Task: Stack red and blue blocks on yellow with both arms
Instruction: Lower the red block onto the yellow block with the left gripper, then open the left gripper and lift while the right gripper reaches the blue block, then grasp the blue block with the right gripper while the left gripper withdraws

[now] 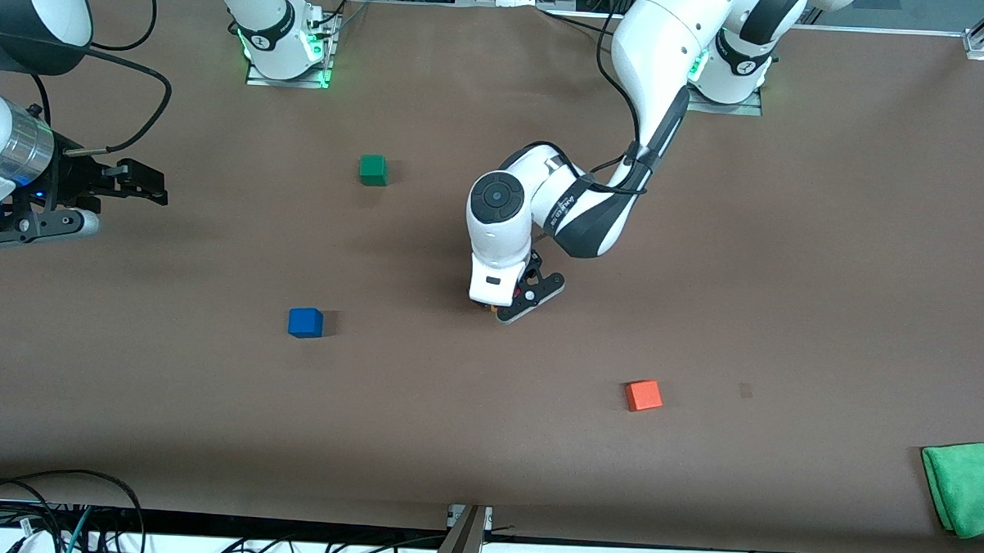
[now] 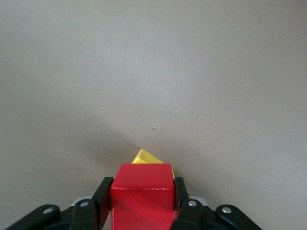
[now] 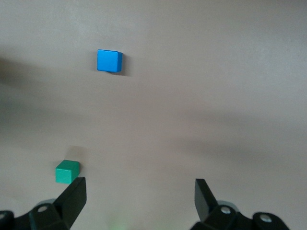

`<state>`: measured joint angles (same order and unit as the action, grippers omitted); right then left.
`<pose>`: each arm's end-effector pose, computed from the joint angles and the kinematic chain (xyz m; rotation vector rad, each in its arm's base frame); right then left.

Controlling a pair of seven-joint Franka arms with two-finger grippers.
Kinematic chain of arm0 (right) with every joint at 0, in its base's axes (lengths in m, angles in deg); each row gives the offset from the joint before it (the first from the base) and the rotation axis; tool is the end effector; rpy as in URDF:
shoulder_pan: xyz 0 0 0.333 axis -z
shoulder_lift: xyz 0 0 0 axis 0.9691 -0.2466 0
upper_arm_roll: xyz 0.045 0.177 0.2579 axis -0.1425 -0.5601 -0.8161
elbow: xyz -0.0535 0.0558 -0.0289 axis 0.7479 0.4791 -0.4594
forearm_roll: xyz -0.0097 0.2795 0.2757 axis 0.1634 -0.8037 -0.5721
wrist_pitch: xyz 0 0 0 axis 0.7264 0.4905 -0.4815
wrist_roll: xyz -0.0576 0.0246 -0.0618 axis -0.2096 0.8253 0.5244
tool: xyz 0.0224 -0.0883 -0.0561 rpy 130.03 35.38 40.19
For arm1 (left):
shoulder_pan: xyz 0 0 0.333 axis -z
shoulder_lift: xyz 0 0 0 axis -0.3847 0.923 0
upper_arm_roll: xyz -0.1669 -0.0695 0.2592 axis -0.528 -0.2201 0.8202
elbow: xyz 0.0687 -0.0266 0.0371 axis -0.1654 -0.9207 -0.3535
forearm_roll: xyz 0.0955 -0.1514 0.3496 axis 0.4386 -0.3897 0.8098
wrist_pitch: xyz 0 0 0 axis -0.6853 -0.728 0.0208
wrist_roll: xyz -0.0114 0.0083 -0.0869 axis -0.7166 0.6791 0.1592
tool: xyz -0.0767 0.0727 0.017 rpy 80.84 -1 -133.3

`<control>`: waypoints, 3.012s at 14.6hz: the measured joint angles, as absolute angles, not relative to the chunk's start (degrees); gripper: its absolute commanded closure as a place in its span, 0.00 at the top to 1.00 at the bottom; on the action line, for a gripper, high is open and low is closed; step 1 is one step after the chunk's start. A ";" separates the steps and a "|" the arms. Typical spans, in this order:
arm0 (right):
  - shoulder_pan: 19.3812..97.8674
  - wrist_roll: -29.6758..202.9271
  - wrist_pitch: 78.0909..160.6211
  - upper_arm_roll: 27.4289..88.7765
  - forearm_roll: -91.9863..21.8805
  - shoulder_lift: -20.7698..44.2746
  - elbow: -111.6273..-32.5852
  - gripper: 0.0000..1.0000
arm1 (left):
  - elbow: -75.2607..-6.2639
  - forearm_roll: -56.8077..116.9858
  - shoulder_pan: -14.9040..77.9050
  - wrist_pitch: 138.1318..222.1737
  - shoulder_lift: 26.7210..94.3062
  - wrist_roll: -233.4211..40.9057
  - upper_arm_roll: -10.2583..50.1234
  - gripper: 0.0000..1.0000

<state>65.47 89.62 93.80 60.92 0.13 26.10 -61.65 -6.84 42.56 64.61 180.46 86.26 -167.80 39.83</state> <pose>0.5952 0.0300 0.5464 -3.1086 -0.2698 0.2065 0.5823 -0.4985 0.2589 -2.9566 -0.9453 -0.1055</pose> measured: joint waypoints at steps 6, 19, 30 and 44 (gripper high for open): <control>65.48 89.62 93.80 60.92 0.13 26.10 -61.65 1.00 | -6.23 43.33 64.65 179.90 86.23 -167.55 39.81 0.80; 66.05 89.63 93.80 60.96 0.61 25.34 -61.65 1.00 | -5.39 43.34 64.69 174.28 86.11 -167.40 39.78 1.00; 67.81 88.46 102.14 60.63 0.56 17.72 -64.01 1.00 | -0.53 42.22 66.51 164.27 82.61 -169.00 38.94 1.00; 61.59 83.32 131.78 59.71 -7.73 3.23 -69.76 1.00 | -0.41 39.35 58.56 133.83 66.46 -139.11 40.35 1.00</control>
